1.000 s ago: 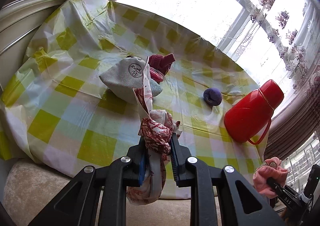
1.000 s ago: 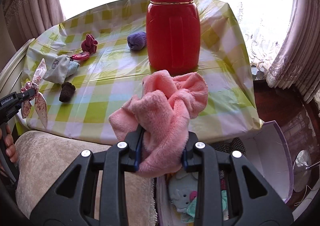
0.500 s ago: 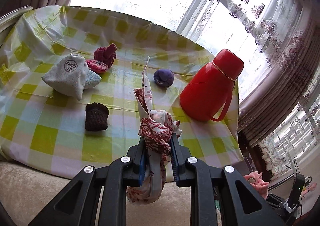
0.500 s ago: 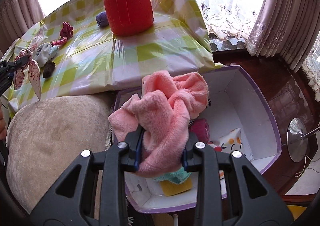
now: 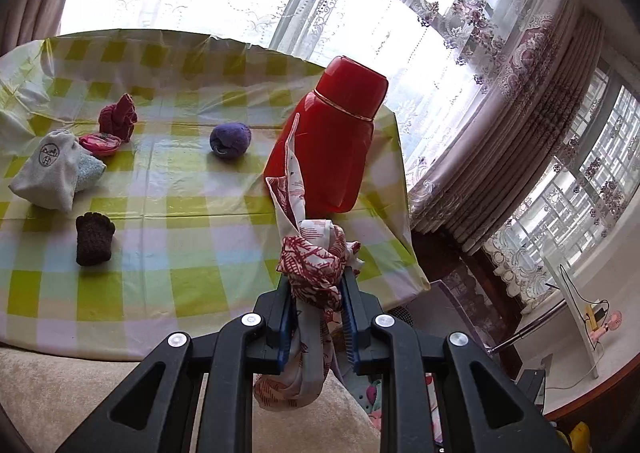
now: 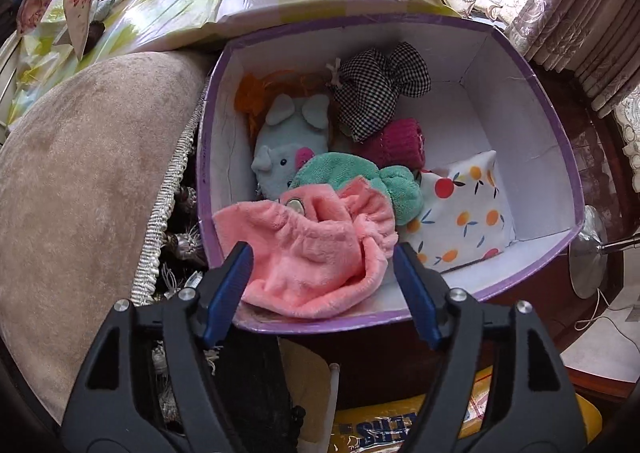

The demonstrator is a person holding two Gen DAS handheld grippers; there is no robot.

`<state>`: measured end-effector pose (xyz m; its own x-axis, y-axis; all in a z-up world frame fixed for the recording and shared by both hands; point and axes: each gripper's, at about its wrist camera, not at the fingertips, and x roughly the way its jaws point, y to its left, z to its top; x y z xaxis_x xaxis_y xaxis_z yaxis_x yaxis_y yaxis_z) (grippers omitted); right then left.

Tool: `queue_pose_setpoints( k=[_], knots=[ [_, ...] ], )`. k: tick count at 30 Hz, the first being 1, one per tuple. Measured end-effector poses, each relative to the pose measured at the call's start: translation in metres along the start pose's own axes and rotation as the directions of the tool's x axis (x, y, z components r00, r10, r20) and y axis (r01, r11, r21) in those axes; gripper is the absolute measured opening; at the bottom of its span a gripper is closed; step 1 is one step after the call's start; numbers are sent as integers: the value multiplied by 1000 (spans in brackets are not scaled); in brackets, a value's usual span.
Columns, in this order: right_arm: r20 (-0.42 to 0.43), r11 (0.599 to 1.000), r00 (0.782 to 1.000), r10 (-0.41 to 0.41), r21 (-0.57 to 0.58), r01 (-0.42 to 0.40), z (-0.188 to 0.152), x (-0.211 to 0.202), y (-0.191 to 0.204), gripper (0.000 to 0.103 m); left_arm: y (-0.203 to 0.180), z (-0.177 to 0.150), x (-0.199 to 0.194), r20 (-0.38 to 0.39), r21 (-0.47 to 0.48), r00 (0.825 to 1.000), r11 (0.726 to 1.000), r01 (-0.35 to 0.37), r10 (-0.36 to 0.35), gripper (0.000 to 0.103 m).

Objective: Organize soft objects
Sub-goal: 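Carry the pink towel and patterned cloth into the white box and open both tools, then move both open tools back over the items on the bed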

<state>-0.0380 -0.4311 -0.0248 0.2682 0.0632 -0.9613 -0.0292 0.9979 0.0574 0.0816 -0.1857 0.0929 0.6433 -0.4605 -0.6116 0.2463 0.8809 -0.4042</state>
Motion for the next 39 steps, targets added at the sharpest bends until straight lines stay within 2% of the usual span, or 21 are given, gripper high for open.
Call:
queue_pose_setpoints(
  k=[7, 15, 17, 21, 22, 26, 39],
  knots=[
    [45, 999, 999, -21, 51, 19, 5, -14, -18, 76, -43, -5, 19, -70, 68, 993, 993, 99, -95, 22],
    [111, 992, 993, -36, 123, 22, 16, -28, -34, 76, -92, -12, 42, -153, 142, 969, 966, 215, -193, 22],
    [118, 990, 992, -37, 137, 21, 17, -29, -38, 76, -105, -13, 48, -180, 163, 958, 954, 253, -223, 27],
    [131, 987, 991, -39, 157, 18, 17, -31, -45, 76, -122, -17, 65, -243, 188, 936, 934, 304, -256, 48],
    [133, 987, 990, -38, 161, 16, 18, -31, -46, 76, -123, -19, 67, -250, 191, 936, 935, 298, -247, 52],
    [143, 984, 989, -34, 177, 9, 18, -31, -49, 76, -115, -21, 71, -260, 184, 937, 940, 286, -234, 52],
    [206, 990, 979, 10, 138, -39, 40, -39, -26, 76, -46, -7, 46, -163, 91, 977, 984, 156, -140, 52]
  ],
)
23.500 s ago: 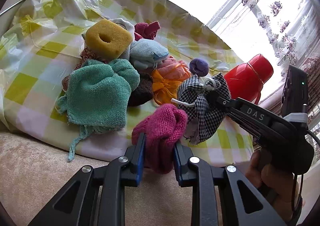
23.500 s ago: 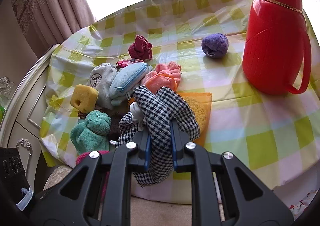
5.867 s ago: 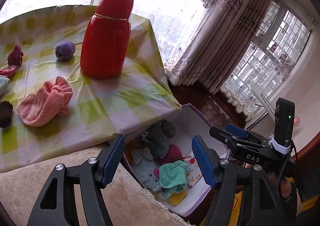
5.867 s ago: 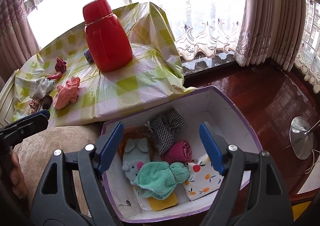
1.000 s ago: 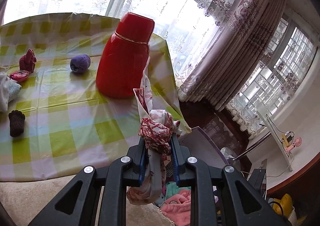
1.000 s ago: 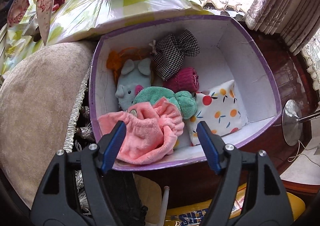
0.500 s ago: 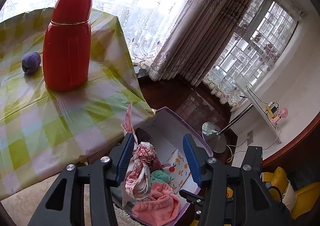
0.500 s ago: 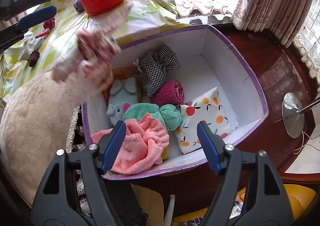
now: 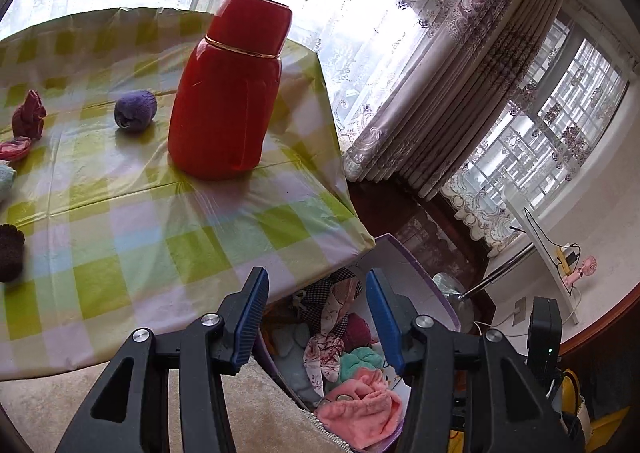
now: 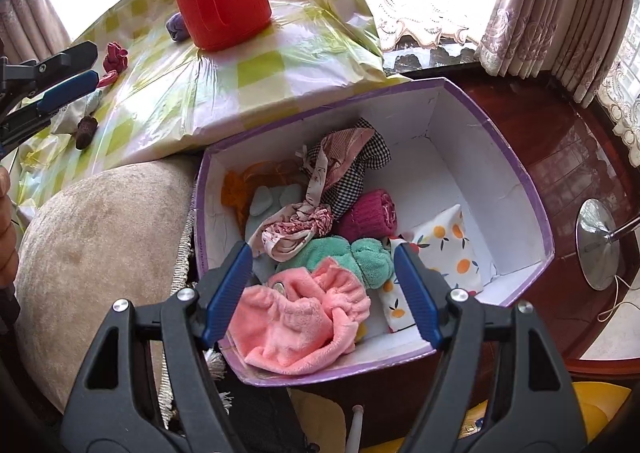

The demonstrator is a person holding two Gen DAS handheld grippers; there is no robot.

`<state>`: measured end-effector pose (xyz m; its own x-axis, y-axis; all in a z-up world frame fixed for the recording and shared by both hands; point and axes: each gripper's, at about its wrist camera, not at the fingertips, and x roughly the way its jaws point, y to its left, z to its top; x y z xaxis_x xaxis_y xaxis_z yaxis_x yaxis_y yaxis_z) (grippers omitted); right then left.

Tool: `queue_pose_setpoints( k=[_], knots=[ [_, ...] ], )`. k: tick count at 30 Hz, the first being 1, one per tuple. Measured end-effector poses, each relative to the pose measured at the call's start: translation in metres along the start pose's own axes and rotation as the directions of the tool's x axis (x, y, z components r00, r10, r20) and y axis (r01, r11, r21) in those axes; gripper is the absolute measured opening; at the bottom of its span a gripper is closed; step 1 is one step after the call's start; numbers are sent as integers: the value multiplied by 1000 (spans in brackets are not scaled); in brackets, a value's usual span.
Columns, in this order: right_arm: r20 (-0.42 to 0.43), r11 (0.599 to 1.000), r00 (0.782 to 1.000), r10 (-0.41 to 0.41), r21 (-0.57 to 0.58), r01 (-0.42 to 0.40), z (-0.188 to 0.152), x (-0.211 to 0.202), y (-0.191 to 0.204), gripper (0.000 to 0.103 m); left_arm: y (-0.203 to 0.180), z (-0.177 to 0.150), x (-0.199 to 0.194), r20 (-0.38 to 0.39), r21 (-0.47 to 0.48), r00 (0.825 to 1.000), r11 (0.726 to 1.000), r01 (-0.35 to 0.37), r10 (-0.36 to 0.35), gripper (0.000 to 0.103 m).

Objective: Organize soft objects
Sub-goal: 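Move both open tools back over the items on the bed, then grasp the grey drawstring bag with the left tool while the right tool grasps the brown knit sock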

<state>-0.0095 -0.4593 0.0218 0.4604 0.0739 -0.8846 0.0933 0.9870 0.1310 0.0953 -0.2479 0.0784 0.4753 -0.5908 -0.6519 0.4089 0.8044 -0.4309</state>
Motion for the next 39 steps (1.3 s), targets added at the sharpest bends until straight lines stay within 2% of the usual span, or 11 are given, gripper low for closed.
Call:
queue_pose_setpoints(
  k=[6, 12, 16, 26, 30, 39],
  knots=[
    [20, 997, 999, 42, -69, -40, 14, 2, 33, 76, 43, -6, -22, 42, -92, 996, 993, -74, 78, 52],
    [35, 986, 996, 86, -146, -80, 26, 8, 73, 76, 94, -13, -50, 83, -199, 983, 969, -145, 164, 52],
    [41, 976, 993, 108, -193, -98, 34, 13, 99, 76, 129, -17, -70, 107, -269, 967, 943, -197, 232, 52],
    [33, 942, 979, 200, -282, -183, 57, 32, 170, 76, 203, -23, -114, 139, -393, 910, 865, -312, 391, 53],
    [35, 932, 973, 229, -296, -209, 68, 43, 200, 76, 226, -21, -122, 144, -423, 892, 841, -337, 429, 58],
    [29, 909, 959, 282, -328, -257, 93, 65, 265, 76, 264, -3, -131, 152, -447, 861, 811, -379, 486, 70]
  ],
)
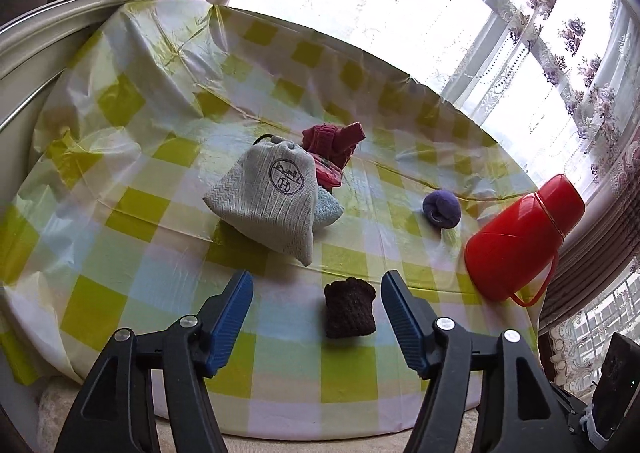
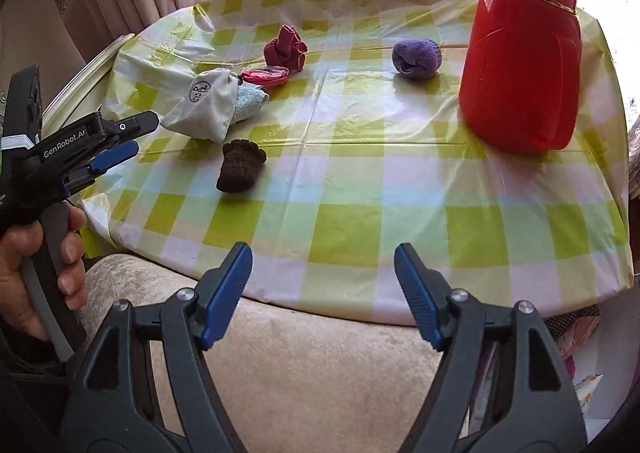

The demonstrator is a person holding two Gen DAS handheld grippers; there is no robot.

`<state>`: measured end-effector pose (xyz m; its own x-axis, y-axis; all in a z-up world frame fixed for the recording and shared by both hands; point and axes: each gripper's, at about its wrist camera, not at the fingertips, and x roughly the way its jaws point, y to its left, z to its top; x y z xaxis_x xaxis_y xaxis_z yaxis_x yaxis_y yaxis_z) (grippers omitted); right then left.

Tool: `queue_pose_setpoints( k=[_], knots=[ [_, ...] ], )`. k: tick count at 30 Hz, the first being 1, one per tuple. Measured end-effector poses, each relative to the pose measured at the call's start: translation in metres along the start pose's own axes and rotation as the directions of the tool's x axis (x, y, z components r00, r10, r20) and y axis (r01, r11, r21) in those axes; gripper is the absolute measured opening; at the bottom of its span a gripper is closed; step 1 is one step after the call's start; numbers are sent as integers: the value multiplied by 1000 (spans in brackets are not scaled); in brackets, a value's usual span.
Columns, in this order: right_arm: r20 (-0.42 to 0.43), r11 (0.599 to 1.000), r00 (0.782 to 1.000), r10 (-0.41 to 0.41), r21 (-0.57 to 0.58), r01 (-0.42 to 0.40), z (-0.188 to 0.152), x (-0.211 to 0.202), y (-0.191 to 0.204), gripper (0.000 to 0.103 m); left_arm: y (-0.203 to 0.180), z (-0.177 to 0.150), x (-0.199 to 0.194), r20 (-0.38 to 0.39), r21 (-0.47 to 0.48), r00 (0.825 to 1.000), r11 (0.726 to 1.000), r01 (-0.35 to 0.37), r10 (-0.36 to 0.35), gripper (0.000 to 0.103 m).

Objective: Organize soft objects
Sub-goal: 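Grasp the grey drawstring bag with the left tool while the right tool grasps the brown knit sock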

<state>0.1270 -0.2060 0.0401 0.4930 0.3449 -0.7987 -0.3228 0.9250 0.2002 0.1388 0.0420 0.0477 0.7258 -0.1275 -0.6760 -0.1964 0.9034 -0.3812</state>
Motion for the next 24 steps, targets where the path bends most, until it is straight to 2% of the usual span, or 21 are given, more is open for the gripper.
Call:
queue_pose_setpoints(
  k=[4, 9, 18, 24],
  knots=[
    [6, 1000, 1000, 10, -14, -10, 16, 20, 19, 77, 6, 14, 7, 15, 0, 1000, 1000, -27, 27, 78],
    [12, 999, 1000, 9, -44, -8, 35, 43, 41, 77, 6, 32, 24, 13, 28, 998, 998, -55, 54, 83],
    [-25, 998, 1000, 13, -56, -14, 57, 87, 65, 77, 10, 55, 71, -32, 78, 993, 990, -113, 116, 83],
    [-58, 998, 998, -7, -61, 4, 64, 111, 71, 77, 11, 59, 97, -78, 117, 987, 984, -133, 142, 84]
  ],
)
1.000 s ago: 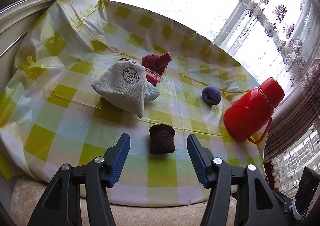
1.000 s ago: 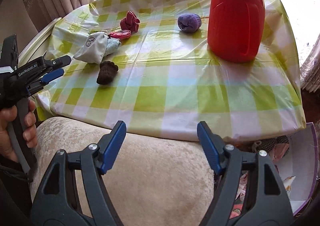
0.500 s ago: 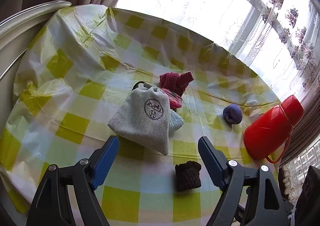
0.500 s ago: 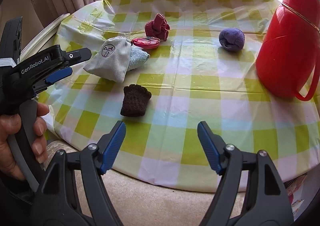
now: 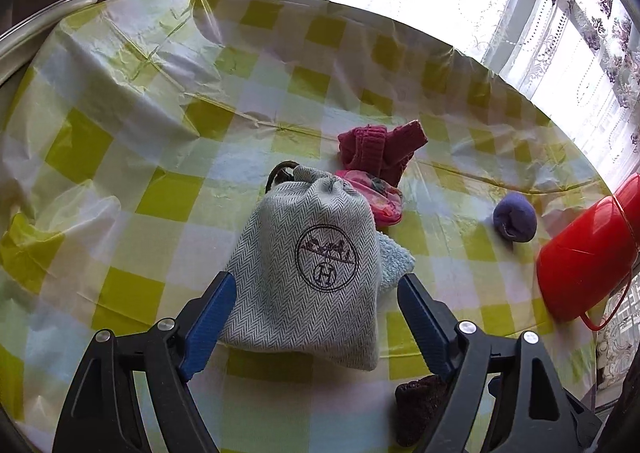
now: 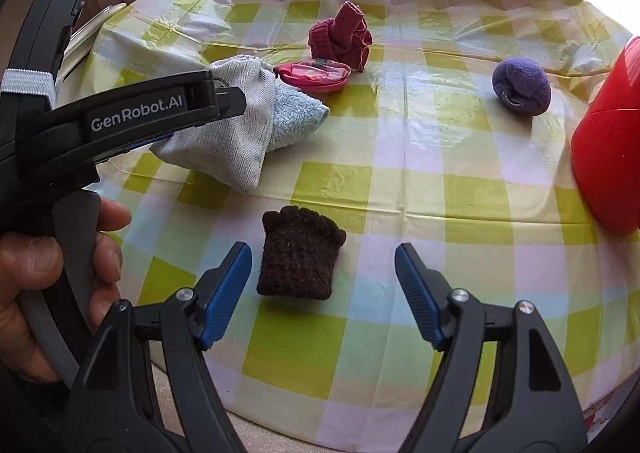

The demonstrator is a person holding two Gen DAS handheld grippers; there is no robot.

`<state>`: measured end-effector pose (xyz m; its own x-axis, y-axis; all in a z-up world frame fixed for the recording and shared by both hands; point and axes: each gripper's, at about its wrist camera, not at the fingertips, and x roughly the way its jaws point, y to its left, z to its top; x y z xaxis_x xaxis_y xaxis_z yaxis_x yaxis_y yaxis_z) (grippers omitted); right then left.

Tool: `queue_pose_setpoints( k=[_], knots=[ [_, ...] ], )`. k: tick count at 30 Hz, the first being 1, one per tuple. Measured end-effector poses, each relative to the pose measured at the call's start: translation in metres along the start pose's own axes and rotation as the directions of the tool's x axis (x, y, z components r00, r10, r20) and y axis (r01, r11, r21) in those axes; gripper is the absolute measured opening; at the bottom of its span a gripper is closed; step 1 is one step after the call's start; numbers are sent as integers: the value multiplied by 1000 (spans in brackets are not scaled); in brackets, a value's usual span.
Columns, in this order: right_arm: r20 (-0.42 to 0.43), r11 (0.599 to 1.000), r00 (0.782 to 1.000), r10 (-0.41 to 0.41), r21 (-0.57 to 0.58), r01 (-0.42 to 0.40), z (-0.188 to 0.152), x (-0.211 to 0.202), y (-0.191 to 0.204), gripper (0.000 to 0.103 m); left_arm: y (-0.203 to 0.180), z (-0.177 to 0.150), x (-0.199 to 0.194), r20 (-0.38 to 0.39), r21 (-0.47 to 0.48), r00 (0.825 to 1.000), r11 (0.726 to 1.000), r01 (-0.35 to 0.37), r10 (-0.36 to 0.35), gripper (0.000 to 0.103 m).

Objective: Organize soft objects
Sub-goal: 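Grasp the grey drawstring bag with the left tool while the right tool grasps the brown knit sock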

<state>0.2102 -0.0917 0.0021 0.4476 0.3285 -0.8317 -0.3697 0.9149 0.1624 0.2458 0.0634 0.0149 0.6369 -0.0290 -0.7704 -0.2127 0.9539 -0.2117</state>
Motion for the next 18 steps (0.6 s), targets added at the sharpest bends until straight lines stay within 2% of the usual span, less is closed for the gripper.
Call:
queue_pose_setpoints(
  k=[6, 8, 9, 12, 14, 18],
  knots=[
    [-27, 1000, 1000, -7, -17, 6, 2, 15, 3, 74, 2, -3, 18, -27, 33, 999, 999, -25, 26, 84],
    [-38, 1000, 999, -4, -26, 3, 1, 19, 5, 65, 4, -6, 21, -29, 32, 999, 999, -32, 33, 76],
    [-44, 1000, 999, 0, -29, -1, 1, 21, 5, 63, 6, -7, 22, -32, 25, 999, 999, -24, 25, 61],
    [-49, 999, 999, 3, -39, -5, 0, 25, 7, 54, 11, -9, 20, -20, 5, 1000, 1000, -1, 1, 59],
    [-47, 999, 999, 9, -47, -11, 0, 25, 8, 43, 12, -10, 18, -11, 3, 1000, 1000, 7, -7, 58],
    [-43, 999, 999, 29, -42, -31, -1, 25, 6, 35, 16, -13, 11, 12, -26, 1000, 999, 22, -21, 55]
  ],
)
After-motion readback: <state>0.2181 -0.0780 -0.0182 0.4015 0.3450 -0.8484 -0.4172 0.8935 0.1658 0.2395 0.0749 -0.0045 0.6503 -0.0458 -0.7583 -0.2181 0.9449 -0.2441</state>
